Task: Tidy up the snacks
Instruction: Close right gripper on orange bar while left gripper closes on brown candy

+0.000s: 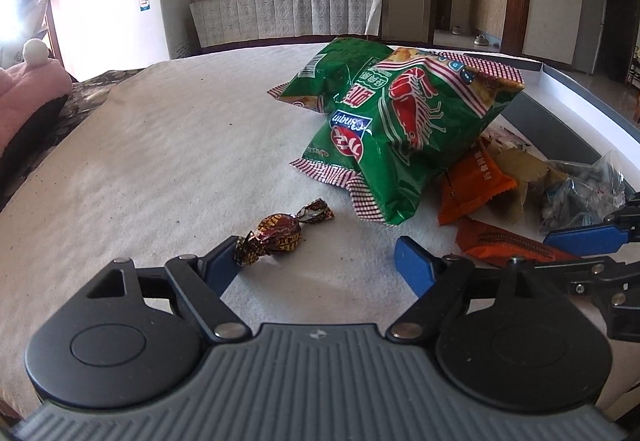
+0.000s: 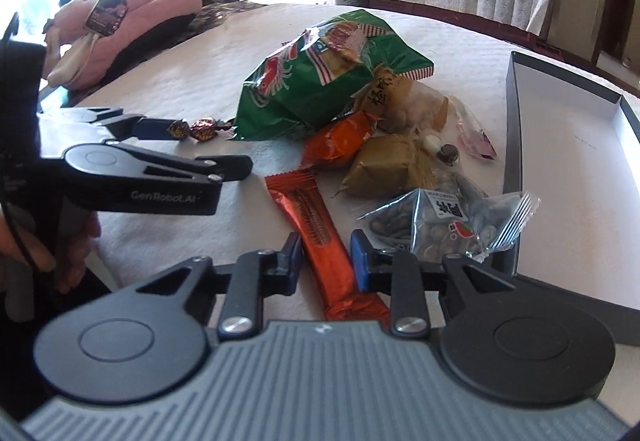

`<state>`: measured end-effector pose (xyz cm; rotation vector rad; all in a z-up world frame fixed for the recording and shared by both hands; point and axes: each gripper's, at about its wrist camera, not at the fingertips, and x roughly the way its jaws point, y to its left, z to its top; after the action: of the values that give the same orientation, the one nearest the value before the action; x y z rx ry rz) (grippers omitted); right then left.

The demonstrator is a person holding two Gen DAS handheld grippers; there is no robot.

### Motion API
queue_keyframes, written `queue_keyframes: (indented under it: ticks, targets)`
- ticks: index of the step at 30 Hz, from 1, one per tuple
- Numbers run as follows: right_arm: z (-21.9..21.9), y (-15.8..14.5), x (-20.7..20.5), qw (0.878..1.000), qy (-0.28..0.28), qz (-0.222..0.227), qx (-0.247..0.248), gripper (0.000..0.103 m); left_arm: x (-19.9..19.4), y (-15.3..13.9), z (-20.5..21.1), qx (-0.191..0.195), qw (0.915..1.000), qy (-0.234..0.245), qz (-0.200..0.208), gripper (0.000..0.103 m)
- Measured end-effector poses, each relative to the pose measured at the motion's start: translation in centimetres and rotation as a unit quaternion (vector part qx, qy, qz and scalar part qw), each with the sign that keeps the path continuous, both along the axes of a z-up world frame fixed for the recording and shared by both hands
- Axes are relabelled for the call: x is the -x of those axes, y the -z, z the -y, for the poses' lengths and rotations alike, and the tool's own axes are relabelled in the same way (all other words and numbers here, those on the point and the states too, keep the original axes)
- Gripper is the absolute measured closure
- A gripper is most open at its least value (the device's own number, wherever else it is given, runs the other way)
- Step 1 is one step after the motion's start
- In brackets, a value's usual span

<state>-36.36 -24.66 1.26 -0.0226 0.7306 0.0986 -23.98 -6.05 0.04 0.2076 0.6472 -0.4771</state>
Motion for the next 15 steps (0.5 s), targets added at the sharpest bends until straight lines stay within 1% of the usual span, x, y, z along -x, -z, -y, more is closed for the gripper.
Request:
queue_keyframes:
  ticks: [3, 5, 8, 9, 12, 15]
  targets:
    - [-0.3, 0.1, -0.5, 1.0, 0.005, 0.002, 0.005, 0.074, 0.0, 0.1, 0.1, 0.0, 1.0, 0.0, 0.0, 0.017]
    - [-0.4, 0.0, -0.9, 1.0, 0.011, 0.004, 0.003, 0.074, 0.0, 0.1, 0.1, 0.005, 1.0, 0.003, -0.004, 0.02]
    - [0.0, -0.3, -1.0, 0.999, 0.024, 0.011, -0.028, 0.075, 0.1, 0.0, 0.0, 0.011, 0.9998, 0.015, -0.006, 0.03]
    - [0.0, -0.3, -1.0, 0.999, 0.027, 0.013, -0.033, 0.075, 0.1, 0.0, 0.0, 0.012, 0.9998, 0.017, -0.007, 0.032]
    - [0.2, -0.6, -0.8, 0.998, 0.032, 0.019, -0.05, 0.075, -0.1, 0.0, -0.1, 0.016, 0.9997, 0.013, -0.011, 0.033]
    - [0.8, -1.2, -0.1, 0.996, 0.042, 0.033, -0.076, 0.077, -0.1, 0.0, 0.0, 0.014, 0.9998, 0.01, -0.011, 0.032]
